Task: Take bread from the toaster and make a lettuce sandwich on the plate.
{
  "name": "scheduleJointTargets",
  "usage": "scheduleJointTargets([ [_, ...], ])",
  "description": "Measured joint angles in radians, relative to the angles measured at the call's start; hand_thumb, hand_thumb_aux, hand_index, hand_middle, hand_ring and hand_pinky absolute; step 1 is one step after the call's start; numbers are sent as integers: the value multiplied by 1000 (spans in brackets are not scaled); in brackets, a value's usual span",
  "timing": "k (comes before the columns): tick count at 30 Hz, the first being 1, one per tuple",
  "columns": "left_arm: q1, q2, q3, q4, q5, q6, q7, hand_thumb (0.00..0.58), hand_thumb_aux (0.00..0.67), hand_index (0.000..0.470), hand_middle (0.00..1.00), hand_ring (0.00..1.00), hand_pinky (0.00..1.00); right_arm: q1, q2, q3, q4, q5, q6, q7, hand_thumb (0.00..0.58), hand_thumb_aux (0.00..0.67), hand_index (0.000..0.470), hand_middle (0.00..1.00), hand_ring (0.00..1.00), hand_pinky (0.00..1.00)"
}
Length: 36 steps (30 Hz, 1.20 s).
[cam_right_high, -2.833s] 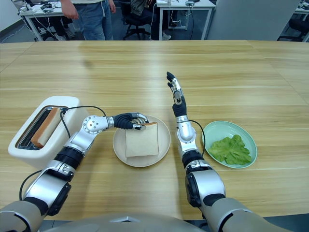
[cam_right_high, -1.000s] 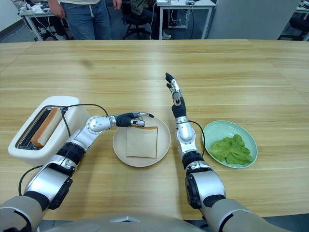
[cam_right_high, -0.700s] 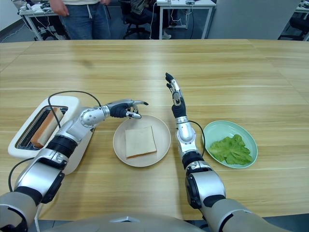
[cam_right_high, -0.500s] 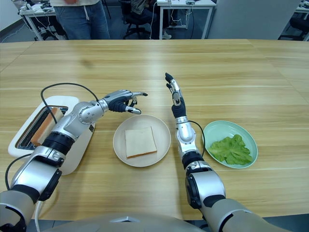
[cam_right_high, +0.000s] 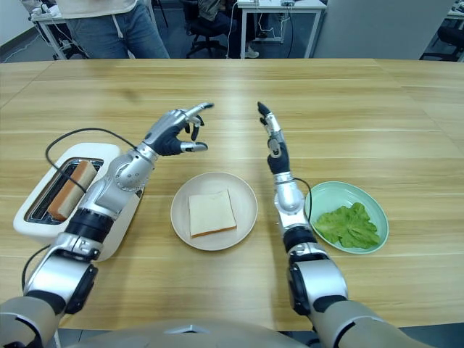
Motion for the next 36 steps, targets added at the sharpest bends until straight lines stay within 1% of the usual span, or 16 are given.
scheduleJointTargets([
  [2,70,-29,32,-82,-42,43,3,0,0,0,0,0,0,41,-93,-25,-91,-66,-19,-21,0,0,0,0,0,0],
  [4,161,-72,70,-177,-91,104,1,0,0,0,0,0,0,85,-226,-59,-162,-144,-27,-42,0,0,0,0,0,0],
  [5,187,-83,79,-203,-109,126,0,0,0,0,0,0,0,93,-266,-73,-167,-157,-27,-50,0,0,0,0,0,0],
  [7,249,-133,109,-290,-154,185,2,0,0,0,0,0,0,121,-408,-111,-162,-227,-33,-97,0,0,0,0,0,0],
  [8,266,-150,120,-317,-166,202,6,0,0,0,0,0,0,130,-459,-123,-153,-260,-34,-116,0,0,0,0,0,0],
  [9,284,-176,137,-350,-186,230,13,0,0,0,0,0,0,138,-530,-127,-130,-318,-37,-164,0,0,0,0,0,0],
  [11,311,-214,155,-397,-206,267,28,0,0,0,0,0,0,153,-627,-127,-84,-403,-37,-236,0,0,0,0,0,0],
  [14,346,-248,158,-446,-228,297,38,0,0,0,0,0,0,187,-737,-73,-20,-573,-5,-401,0,0,0,0,0,0],
  [16,371,-259,157,-474,-231,307,39,0,0,0,0,0,0,194,-800,31,30,-728,74,-558,0,0,0,0,0,0],
  [20,406,-278,150,-483,-230,317,42,0,0,0,0,0,0,180,-826,222,170,-908,196,-775,0,0,0,0,0,0],
  [24,416,-284,147,-490,-230,322,44,0,0,0,0,0,0,158,-832,396,283,-1026,303,-903,0,0,0,0,0,0],
  [26,417,-287,144,-496,-229,326,44,0,0,0,0,0,0,152,-831,461,334,-1057,342,-932,0,0,0,0,0,0],
  [31,423,-288,144,-499,-226,328,44,0,0,0,0,0,0,132,-825,559,418,-1060,399,-969,0,0,0,0,0,0],
  [36,428,-288,136,-499,-224,331,43,0,0,0,0,0,0,134,-820,606,447,-1038,421,-992,0,0,0,0,0,0],
])
